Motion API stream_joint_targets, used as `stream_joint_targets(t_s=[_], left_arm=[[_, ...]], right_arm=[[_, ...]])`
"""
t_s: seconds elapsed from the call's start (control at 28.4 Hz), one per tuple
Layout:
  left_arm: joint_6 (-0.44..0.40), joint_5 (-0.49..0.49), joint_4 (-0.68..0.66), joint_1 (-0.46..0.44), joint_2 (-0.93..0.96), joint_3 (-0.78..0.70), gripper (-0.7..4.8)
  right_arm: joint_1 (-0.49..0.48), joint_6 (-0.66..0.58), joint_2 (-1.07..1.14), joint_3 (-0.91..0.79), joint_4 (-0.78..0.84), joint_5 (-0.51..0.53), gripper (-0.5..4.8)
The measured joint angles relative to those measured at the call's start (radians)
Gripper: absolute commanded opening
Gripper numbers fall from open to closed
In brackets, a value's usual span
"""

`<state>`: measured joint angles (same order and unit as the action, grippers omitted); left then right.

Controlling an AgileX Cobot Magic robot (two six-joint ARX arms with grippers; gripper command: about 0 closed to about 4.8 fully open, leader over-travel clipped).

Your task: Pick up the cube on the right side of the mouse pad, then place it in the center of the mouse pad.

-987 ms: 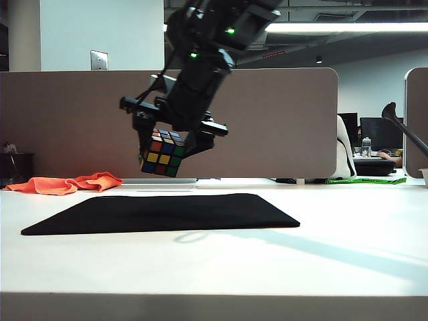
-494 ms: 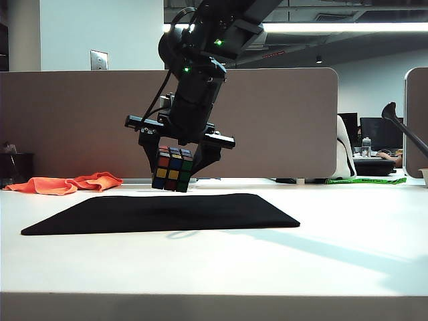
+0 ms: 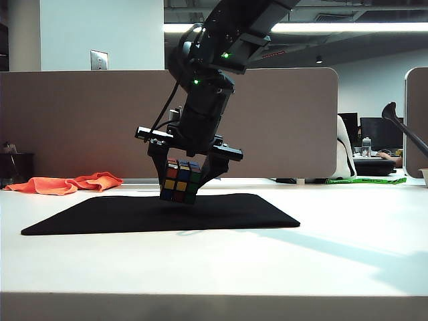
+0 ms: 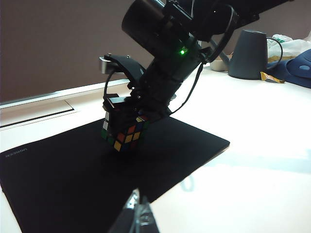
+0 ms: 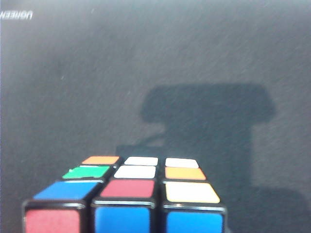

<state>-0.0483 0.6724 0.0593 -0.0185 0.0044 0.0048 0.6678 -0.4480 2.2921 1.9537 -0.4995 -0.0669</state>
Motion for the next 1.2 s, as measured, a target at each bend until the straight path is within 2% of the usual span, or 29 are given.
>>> stream_joint_targets(t_s=[0.63, 0.71, 0.81, 0.85, 0.88, 1.09, 1.16, 1.2], left_arm=[[0.020, 0.000, 0.000, 0.000, 0.000, 0.000, -0.06], [0.020, 0.000, 0.000, 0.000, 0.000, 0.000, -0.06], [0.020, 0.000, 0.000, 0.000, 0.000, 0.000, -0.06], [0.020, 0.000, 0.000, 0.000, 0.000, 0.000, -0.06], [0.020, 0.000, 0.000, 0.000, 0.000, 0.000, -0.06], [0.020, 0.000, 0.000, 0.000, 0.000, 0.000, -0.06], [0.020, 0.000, 0.000, 0.000, 0.000, 0.000, -0.06], [0.020, 0.000, 0.000, 0.000, 0.000, 0.000, -0.06]], right_arm=[[0.000, -0.003, 0.025, 0.001, 0.024, 0.018, 3.07], [0.000, -0.003, 0.036, 0.001, 0.031, 0.018, 3.36], [0.000, -0.003, 0.038, 0.002, 0.032, 0.018, 3.46], [0.000, -0.003, 0.039, 0.002, 0.032, 0.019, 3.83], [0.000, -0.003, 0.039, 0.008, 0.032, 0.027, 3.83], [-0.002, 0.005, 0.040, 0.100, 0.038, 0.042, 3.82], [-0.006, 0.049, 0.040, 0.166, 0.020, 0.042, 3.76], [-0.010, 0.105, 0.040, 0.214, -0.006, 0.039, 3.53]])
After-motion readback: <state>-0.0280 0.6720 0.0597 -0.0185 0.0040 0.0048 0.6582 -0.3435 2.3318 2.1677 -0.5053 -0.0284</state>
